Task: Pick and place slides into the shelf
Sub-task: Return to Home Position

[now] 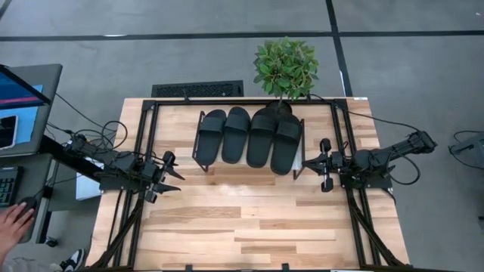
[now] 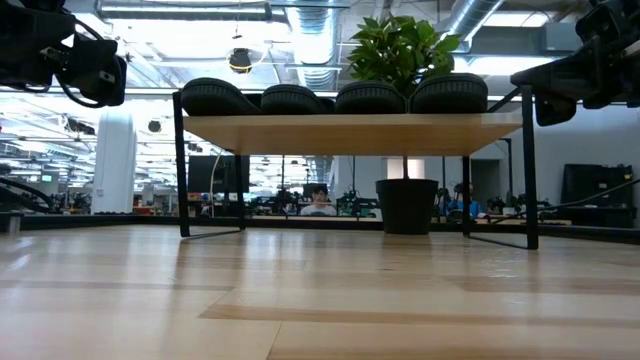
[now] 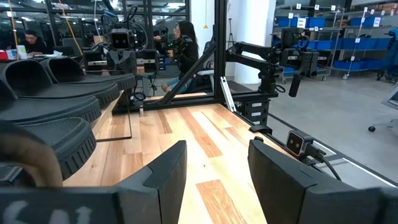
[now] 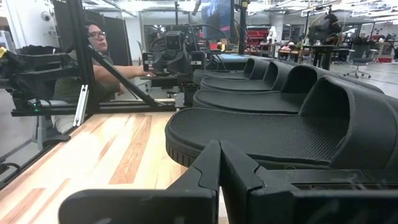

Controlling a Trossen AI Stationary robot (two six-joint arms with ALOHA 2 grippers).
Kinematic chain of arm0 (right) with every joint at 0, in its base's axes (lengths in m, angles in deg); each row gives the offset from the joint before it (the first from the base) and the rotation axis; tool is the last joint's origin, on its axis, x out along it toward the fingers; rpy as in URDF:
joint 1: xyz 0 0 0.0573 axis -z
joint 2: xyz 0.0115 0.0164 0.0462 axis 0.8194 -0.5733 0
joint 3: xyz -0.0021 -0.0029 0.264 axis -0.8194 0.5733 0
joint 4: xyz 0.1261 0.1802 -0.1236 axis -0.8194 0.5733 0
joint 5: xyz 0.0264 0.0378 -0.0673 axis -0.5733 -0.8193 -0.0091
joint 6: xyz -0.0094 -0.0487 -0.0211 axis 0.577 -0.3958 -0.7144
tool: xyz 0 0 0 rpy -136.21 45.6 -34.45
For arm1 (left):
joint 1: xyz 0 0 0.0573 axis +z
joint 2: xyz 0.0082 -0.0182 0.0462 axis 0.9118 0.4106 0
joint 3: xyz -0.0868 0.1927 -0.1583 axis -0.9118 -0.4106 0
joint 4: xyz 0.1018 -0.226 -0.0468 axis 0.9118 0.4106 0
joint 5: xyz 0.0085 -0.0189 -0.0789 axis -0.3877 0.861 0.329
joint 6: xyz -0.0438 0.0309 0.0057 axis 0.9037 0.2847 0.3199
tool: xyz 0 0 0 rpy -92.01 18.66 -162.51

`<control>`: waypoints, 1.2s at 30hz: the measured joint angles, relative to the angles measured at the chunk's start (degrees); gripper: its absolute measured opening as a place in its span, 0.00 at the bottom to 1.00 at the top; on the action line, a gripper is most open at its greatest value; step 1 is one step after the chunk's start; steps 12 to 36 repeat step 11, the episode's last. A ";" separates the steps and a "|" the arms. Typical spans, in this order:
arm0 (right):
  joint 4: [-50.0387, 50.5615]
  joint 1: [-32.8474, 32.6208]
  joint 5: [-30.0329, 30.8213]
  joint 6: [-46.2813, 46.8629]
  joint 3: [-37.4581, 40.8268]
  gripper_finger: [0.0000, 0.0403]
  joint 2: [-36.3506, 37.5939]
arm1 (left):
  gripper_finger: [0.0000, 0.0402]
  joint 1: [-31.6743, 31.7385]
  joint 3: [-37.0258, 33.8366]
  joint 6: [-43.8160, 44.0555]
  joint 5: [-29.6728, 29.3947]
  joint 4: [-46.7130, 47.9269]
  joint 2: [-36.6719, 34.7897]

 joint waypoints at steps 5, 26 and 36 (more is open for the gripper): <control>0.00 0.00 -0.01 0.00 0.00 0.00 0.00 | 0.40 0.00 0.00 0.13 0.00 0.00 0.00; 0.00 0.00 -0.01 -0.02 0.00 0.00 0.00 | 0.40 -0.02 0.00 0.16 0.00 0.00 0.01; 0.00 0.00 -0.01 -0.02 0.00 0.00 0.00 | 0.40 -0.02 0.00 0.16 0.00 0.00 0.01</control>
